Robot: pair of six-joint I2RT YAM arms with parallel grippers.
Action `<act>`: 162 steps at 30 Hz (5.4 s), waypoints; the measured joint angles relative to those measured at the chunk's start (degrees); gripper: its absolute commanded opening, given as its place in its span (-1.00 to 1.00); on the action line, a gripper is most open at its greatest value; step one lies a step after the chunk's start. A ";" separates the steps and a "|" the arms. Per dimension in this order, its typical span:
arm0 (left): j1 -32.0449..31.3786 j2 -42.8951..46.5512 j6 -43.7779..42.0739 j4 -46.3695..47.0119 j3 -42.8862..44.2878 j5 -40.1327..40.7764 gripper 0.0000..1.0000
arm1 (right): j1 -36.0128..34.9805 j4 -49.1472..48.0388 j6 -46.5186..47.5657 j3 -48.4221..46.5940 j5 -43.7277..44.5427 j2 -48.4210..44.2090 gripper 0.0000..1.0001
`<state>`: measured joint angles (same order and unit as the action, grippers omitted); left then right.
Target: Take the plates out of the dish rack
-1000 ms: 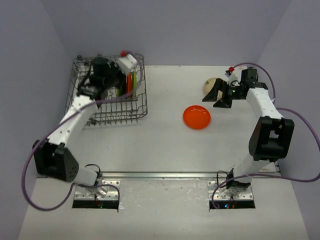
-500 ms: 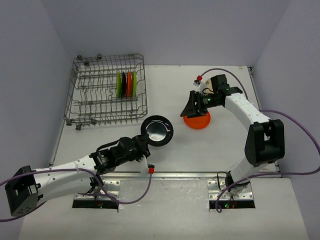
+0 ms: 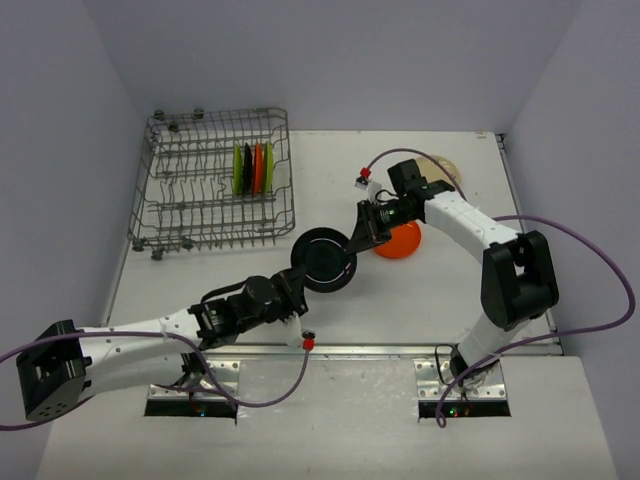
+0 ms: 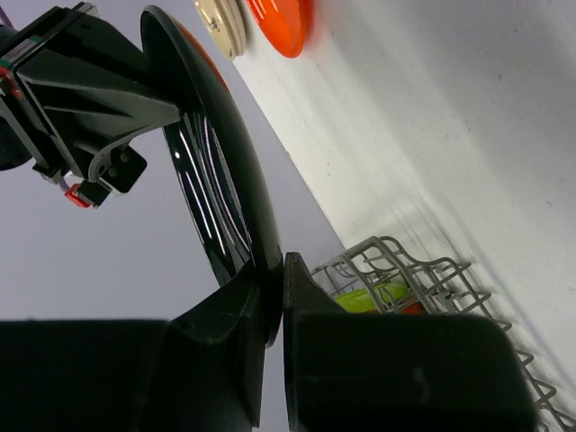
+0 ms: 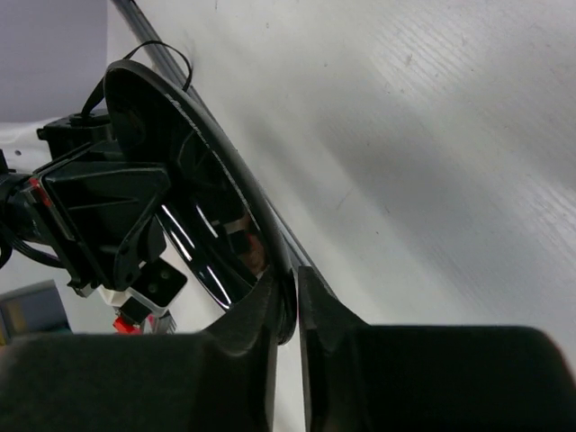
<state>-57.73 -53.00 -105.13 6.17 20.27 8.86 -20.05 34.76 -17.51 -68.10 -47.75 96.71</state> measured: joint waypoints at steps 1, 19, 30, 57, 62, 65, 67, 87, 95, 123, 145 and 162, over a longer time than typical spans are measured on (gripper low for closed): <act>-0.02 -0.31 0.47 0.06 0.12 0.12 -0.71 | -0.04 -0.04 0.20 0.00 0.19 0.00 -1.00; 14.63 -16.62 50.51 -13.03 40.77 8.84 1.00 | 29.32 -0.16 5.61 -2.74 6.95 5.22 -1.00; 41.63 -33.37 85.77 -31.62 63.65 -0.99 1.00 | 31.31 0.55 7.97 -8.79 9.21 18.39 -0.82; 55.10 -50.31 102.39 -39.00 72.01 -6.52 -0.14 | 29.15 4.28 11.92 -9.05 16.09 7.90 0.96; 55.31 -55.02 102.25 -38.97 76.64 -8.15 -0.15 | 29.15 4.43 11.87 -8.91 15.74 7.54 0.96; 55.54 -57.57 101.85 -39.14 78.56 -9.01 -0.16 | 29.15 4.54 11.86 -8.86 15.59 7.54 0.96; 55.68 -59.51 101.57 -39.22 79.89 -9.30 -0.17 | 29.15 4.65 11.86 -8.85 15.56 7.54 0.96; 63.10 -67.20 109.18 -41.85 87.51 -29.48 -1.00 | 29.15 5.65 11.59 -8.24 13.09 6.86 0.96; 67.25 -64.10 108.37 -43.14 97.76 -33.66 -1.00 | 29.15 6.24 10.68 -8.24 10.56 4.66 0.96; 2.68 4.22 6.40 -10.08 2.42 -0.37 -1.00 | 3.74 0.23 0.64 -2.54 -2.32 -2.29 0.64; 1.63 -5.08 21.50 -6.45 12.93 7.19 1.00 | 8.50 -0.03 2.09 -2.56 1.23 2.03 -1.00; 37.61 -34.32 85.67 -31.77 65.59 1.20 0.99 | 26.81 2.70 5.54 -4.63 14.02 14.43 -0.69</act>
<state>-20.12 -87.32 -19.45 -25.60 85.86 10.06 6.76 37.47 -11.97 -72.72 -33.73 111.14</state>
